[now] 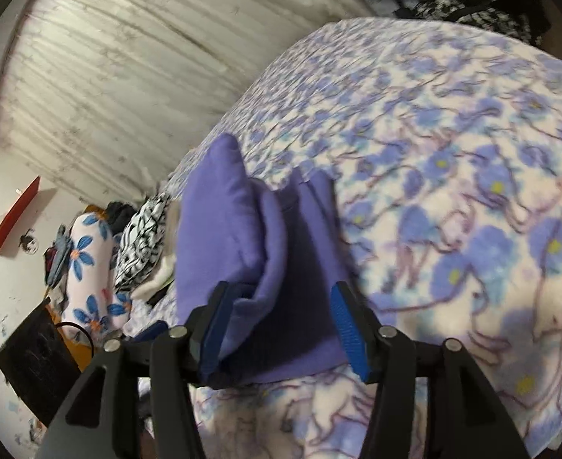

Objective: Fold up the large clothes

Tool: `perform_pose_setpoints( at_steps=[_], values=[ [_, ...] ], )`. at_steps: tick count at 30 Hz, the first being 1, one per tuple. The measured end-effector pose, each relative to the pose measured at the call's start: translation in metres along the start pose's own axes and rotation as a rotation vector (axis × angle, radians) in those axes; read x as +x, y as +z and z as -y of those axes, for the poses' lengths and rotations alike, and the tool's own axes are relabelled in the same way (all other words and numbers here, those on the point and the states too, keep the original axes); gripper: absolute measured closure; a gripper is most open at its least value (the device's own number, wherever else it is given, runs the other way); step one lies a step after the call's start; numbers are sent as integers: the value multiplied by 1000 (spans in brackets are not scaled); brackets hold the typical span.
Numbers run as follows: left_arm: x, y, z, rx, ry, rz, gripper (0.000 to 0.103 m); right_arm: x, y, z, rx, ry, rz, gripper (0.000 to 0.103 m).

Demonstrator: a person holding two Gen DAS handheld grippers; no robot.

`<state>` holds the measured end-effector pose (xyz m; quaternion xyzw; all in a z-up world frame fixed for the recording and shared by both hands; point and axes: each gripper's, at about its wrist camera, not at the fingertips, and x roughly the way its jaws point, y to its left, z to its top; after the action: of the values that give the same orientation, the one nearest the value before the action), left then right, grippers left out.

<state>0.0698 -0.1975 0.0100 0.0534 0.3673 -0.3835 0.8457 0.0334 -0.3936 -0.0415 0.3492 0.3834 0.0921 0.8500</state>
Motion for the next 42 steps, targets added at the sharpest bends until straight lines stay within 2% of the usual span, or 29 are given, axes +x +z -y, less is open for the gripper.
perform_pose_setpoints(
  at_steps=[2,5,9,13,14,17,18,19,20,24,27,29,30,32,34,38,39,42],
  values=[
    [-14,6,-23,-46,26,28,22,13,7,-3,-5,19,-49,43],
    [-14,11,-63,-127,115,14,22,35,20,-3,-5,29,-112,42],
    [8,18,-129,-262,172,-54,22,72,36,-1,-1,58,-211,42],
    [44,20,-170,-319,220,-114,26,98,44,-2,19,79,-278,42],
    [50,20,-176,-330,223,-122,26,104,45,-4,11,71,-292,42],
    [69,16,-196,-414,147,-121,26,116,44,-6,-10,27,-311,43],
    [73,15,-199,-432,128,-120,26,117,42,-8,-42,12,-299,46],
    [77,14,-198,-444,116,-119,26,116,38,-13,-111,-21,-276,55],
    [78,15,-196,-448,114,-119,26,115,36,-15,-150,-37,-264,77],
    [79,23,-175,-407,114,-127,29,85,29,-20,-230,-47,-162,82],
    [84,31,-150,-334,144,-130,29,62,20,-14,-261,-58,-88,82],
    [92,32,-139,-316,171,-137,29,76,13,2,-273,-125,-103,82],
    [100,31,-136,-322,173,-150,29,97,8,18,-240,-155,-159,80],
    [110,29,-133,-338,191,-159,27,110,4,36,-180,-159,-167,77],
    [110,29,-132,-345,219,-149,25,105,5,32,-181,-159,-153,76],
    [105,29,-135,-342,226,-143,25,97,13,20,-204,-187,-184,65],
    [104,30,-135,-331,233,-142,25,93,19,16,-208,-219,-181,60],
    [101,33,-134,-309,247,-144,25,86,34,4,-221,-238,-136,57]
  ],
)
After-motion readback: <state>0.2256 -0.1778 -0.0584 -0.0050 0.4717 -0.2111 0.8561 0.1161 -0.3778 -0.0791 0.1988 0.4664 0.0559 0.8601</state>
